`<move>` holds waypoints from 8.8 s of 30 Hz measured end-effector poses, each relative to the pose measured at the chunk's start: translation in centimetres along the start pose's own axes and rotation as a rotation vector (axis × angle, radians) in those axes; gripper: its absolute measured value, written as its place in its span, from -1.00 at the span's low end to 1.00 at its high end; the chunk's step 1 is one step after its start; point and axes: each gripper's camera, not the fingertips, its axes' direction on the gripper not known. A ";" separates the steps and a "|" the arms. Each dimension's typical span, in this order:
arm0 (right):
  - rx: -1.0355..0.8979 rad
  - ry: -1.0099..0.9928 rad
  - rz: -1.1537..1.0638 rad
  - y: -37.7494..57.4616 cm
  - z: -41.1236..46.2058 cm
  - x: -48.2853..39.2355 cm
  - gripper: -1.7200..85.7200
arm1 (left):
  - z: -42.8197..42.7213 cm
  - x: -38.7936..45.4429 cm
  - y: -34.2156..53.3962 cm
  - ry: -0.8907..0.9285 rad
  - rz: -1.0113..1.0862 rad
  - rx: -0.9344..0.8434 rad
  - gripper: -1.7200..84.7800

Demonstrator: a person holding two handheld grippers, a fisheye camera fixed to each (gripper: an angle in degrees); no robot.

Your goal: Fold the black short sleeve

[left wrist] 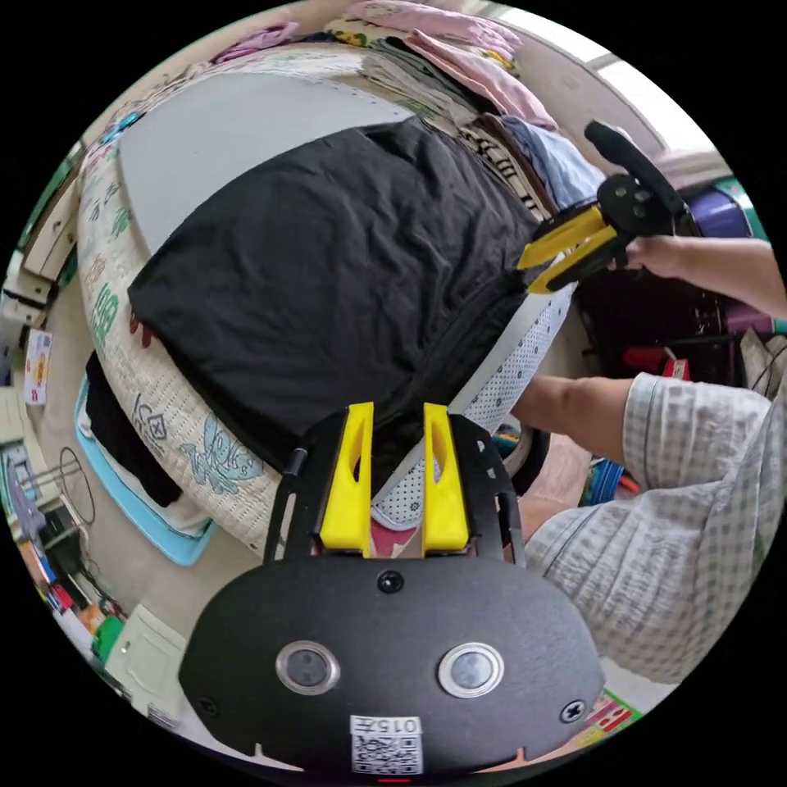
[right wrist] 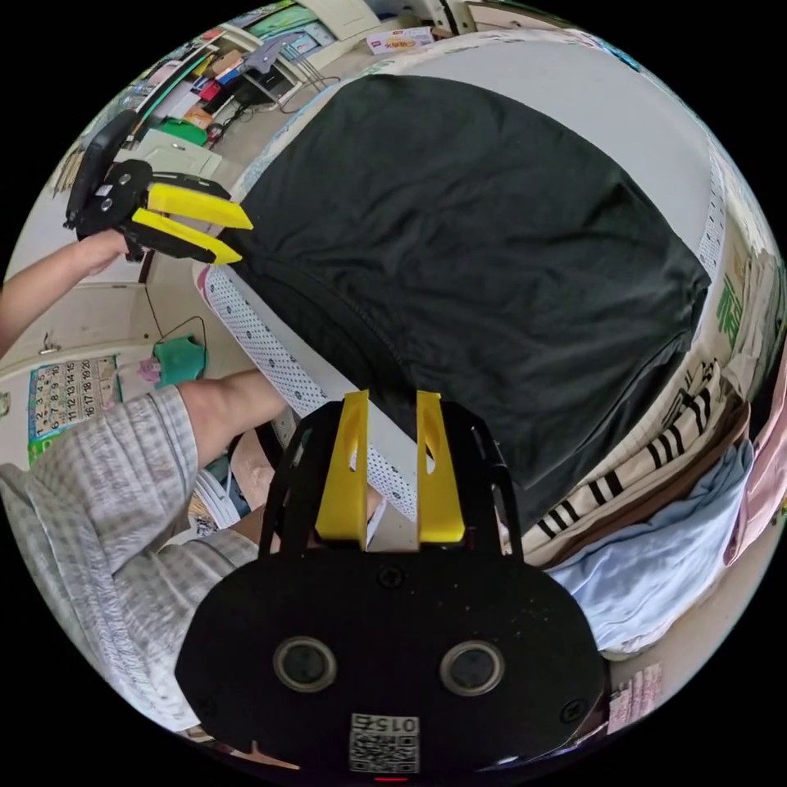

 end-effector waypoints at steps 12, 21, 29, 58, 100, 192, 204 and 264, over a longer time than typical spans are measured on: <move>-0.015 -0.043 -0.015 1.6 -2.0 -0.9 -0.77 | -3.6 0.3 -0.3 0.003 -0.054 -0.003 -0.94; 0.004 -0.073 0.039 2.4 -4.1 -1.2 -0.92 | -7.6 -0.2 0.1 0.083 -0.140 0.014 -0.95; 0.177 -0.049 0.110 1.8 -13.3 0.7 -0.96 | -15.4 -2.8 -1.1 0.120 -0.232 0.182 -0.96; 0.192 -0.012 0.149 -10.4 -20.8 8.1 -0.68 | -26.6 -21.5 -20.5 -0.142 -0.159 0.402 -0.76; 0.077 0.049 0.261 9.6 -19.7 3.6 -0.98 | -22.9 -6.3 21.0 0.065 -0.837 0.355 -0.98; 0.362 0.163 0.893 -1.7 -39.0 23.8 -0.91 | -26.9 -31.6 2.0 -0.115 -1.062 0.429 -0.85; 0.327 0.182 0.425 -20.5 -37.7 16.9 -0.98 | -26.5 -31.7 -16.5 -0.041 -0.492 0.428 -0.97; -0.024 -0.296 0.704 21.8 -5.1 12.7 -0.98 | 0.5 -16.8 24.9 0.301 -0.886 0.182 -0.97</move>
